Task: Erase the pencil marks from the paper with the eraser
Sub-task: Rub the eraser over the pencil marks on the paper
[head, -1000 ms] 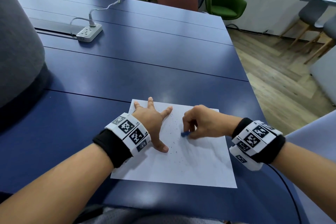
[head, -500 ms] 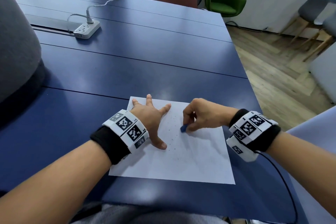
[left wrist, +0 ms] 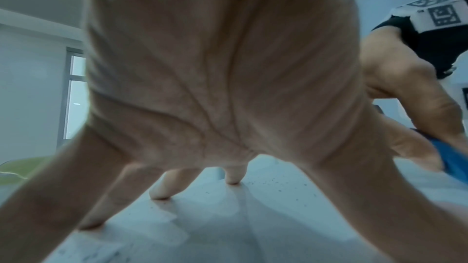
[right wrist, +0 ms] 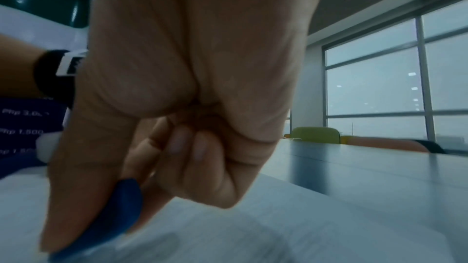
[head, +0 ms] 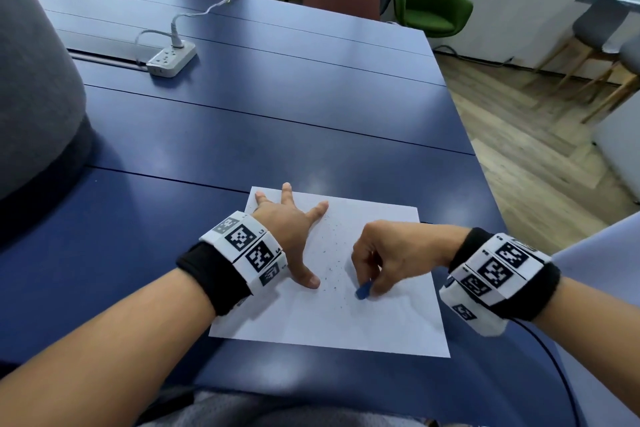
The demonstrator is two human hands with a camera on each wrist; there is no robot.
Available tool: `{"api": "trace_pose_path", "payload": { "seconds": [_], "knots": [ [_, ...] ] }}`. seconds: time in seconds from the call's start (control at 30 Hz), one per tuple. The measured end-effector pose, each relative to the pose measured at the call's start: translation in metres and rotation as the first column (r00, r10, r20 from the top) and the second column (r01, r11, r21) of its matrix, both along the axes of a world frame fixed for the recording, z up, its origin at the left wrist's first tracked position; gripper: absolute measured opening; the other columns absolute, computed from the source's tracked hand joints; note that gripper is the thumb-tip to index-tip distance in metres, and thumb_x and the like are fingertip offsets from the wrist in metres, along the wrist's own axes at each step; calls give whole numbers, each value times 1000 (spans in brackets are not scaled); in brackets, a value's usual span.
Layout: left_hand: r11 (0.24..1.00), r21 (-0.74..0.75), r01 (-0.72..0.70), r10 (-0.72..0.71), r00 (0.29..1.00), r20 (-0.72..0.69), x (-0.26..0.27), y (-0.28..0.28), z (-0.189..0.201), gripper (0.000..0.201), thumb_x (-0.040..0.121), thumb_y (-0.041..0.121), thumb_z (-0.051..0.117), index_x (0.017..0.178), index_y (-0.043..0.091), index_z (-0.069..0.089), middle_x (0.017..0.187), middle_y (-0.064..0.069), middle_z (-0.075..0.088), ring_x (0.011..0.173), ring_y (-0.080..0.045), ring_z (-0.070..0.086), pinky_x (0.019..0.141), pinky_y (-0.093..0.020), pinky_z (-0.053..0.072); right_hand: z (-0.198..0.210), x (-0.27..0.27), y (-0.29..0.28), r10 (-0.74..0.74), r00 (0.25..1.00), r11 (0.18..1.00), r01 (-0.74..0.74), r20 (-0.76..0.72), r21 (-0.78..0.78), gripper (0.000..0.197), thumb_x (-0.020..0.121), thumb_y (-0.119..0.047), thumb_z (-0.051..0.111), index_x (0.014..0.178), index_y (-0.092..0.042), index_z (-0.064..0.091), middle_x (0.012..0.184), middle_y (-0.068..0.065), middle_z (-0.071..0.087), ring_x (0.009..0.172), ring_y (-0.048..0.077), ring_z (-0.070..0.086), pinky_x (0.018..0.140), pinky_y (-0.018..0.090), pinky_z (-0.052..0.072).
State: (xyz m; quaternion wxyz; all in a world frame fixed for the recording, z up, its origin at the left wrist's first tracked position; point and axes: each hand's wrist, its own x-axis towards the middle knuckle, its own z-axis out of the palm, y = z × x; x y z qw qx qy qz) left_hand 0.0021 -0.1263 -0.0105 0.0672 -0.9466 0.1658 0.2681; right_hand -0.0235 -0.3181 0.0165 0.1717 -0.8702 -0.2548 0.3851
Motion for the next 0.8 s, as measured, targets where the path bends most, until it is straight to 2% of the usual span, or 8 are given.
{"api": "trace_pose_path", "payload": {
  "seconds": [0.13, 0.2, 0.3, 0.4, 0.47, 0.63, 0.73, 0.8],
  "knots": [
    [1000, -10, -5, 5, 1000, -8, 0, 0, 0, 138, 52, 77, 76, 149, 47, -17, 158, -22, -19, 137, -63, 6, 109, -57, 35, -2, 23, -2, -153, 972, 988, 145, 177, 56, 10, 72, -23, 82, 74, -20, 73, 72, -1, 69, 60, 5, 54, 62, 29, 48],
    [1000, -7, -3, 3, 1000, -6, 0, 0, 0, 138, 51, 77, 75, 149, 47, -17, 158, -22, -19, 137, -63, 7, 108, -56, 35, -3, 23, -2, -151, 977, 988, 145, 149, 56, 10, 72, -24, 82, 73, -23, 72, 72, -1, 69, 60, 6, 54, 61, 29, 48],
    [1000, 1, -2, 2, 1000, -4, -1, 0, 0, 138, 51, 78, 75, 149, 47, -18, 158, -23, -19, 136, -64, 8, 108, -56, 35, -6, 10, 7, 23, 999, 999, -24, -46, -26, 10, 71, -21, 83, 75, -23, 73, 74, -3, 71, 63, 5, 55, 65, 28, 48],
    [1000, -4, 0, 0, 1000, -1, 0, 0, 0, 138, 51, 78, 75, 148, 47, -19, 158, -23, -18, 136, -64, 8, 108, -55, 36, -6, 24, 4, -94, 991, 996, 92, 95, 23, 10, 70, -25, 83, 76, -23, 75, 74, -1, 71, 64, 11, 56, 67, 38, 52],
    [1000, -6, 0, 0, 1000, 1, 0, 1, -1, 138, 51, 79, 74, 148, 47, -19, 158, -23, -18, 136, -64, 8, 107, -55, 37, -5, 30, 2, -161, 973, 986, 153, 163, 63, 10, 71, -28, 82, 74, -23, 74, 72, 0, 70, 63, 12, 56, 65, 39, 52],
    [1000, 5, 6, -6, 1000, 1, 0, 0, 1, 138, 51, 79, 74, 149, 46, -18, 158, -24, -17, 136, -64, 9, 107, -56, 37, -4, 15, 7, -31, 996, 999, 29, 81, 26, 9, 73, -21, 80, 73, -21, 72, 69, -7, 67, 61, 4, 53, 65, 30, 49],
    [1000, 5, 5, -5, 1000, 1, 0, 0, 1, 138, 51, 80, 73, 148, 46, -20, 158, -23, -18, 136, -64, 8, 108, -56, 36, -2, 25, 2, -155, 978, 987, 146, 142, 73, 8, 73, -22, 81, 72, -24, 73, 72, -3, 69, 62, 6, 54, 69, 36, 52],
    [1000, 5, 7, -7, 1000, 5, -1, 1, 2, 138, 52, 80, 73, 149, 46, -19, 158, -24, -17, 136, -64, 8, 108, -55, 36, -3, 19, 2, -145, 983, 987, 137, 109, 82, 12, 73, -21, 81, 69, -26, 71, 71, -3, 68, 60, 4, 52, 63, 29, 48]
  ]
}}
